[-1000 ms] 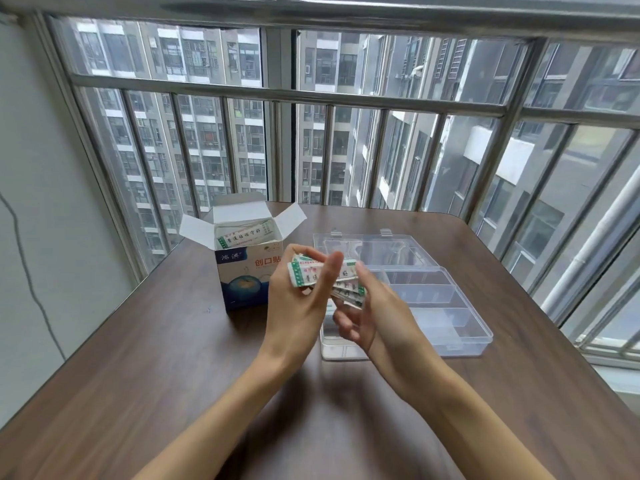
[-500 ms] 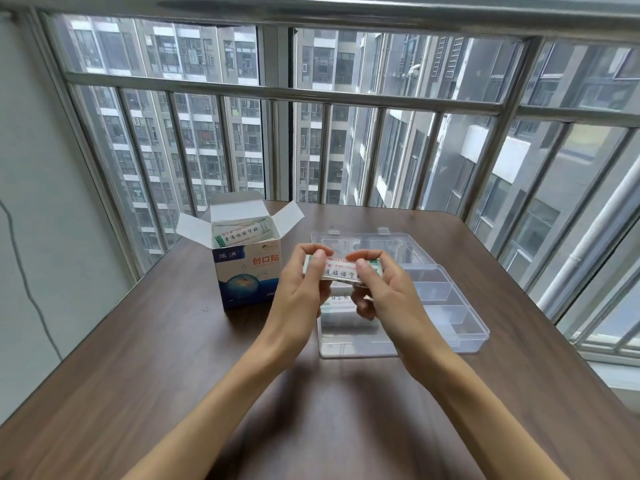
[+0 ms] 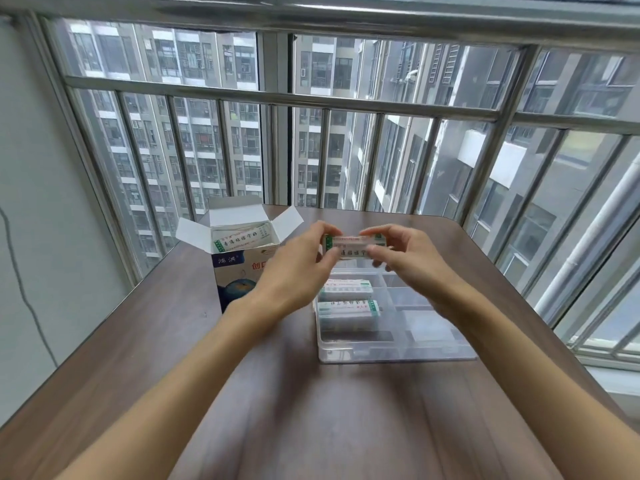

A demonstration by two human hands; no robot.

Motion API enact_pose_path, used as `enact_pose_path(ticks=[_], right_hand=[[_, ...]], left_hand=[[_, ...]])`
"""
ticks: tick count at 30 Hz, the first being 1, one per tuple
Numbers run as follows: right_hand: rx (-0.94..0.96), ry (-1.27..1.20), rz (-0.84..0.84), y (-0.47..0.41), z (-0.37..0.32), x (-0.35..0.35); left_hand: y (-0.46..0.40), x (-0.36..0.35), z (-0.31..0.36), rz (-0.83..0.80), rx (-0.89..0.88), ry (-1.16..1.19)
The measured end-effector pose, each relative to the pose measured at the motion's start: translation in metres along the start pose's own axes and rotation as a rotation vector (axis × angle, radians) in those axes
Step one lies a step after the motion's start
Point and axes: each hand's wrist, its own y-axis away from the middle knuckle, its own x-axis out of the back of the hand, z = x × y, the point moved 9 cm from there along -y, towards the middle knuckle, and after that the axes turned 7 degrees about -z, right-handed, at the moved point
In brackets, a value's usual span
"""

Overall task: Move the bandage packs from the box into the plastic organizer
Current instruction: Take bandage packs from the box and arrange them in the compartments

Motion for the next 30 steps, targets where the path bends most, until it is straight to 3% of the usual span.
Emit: enact_pose_path(ticks=[3,6,11,17,22,30], right_hand=[[-0.018,0.106,-0.058,-0.002,0.007,-0.004],[-0.020,0.132,-0.097,0.003,0.013,-0.008],[-0.015,0.241,0.011,-0.007,0.019,-0.006],[0.013,0.420,0.006,-0.017,0.024,-0.012],[-0.001,0.398,0.017,-0.020,0.027,-0.005],[-0.006,0.548,-0.091,-0.025,0.026,-0.009]], left_hand=[[-0.004,0.004,-0.006,-0.004,0.020,-0.235],[-0.003,0.002,-0.013,-0.058,0.047,-0.248],[-0.006,0.000,-0.017,-0.061,0.083,-0.307],[-0.011,-0.005,-0.022,-0.068,0.093,-0.395],[-0.013,-0.005,-0.020,-0.057,0.077,-0.337],[-0.011,-0.012,-0.021,-0.157,0.072,-0.495]])
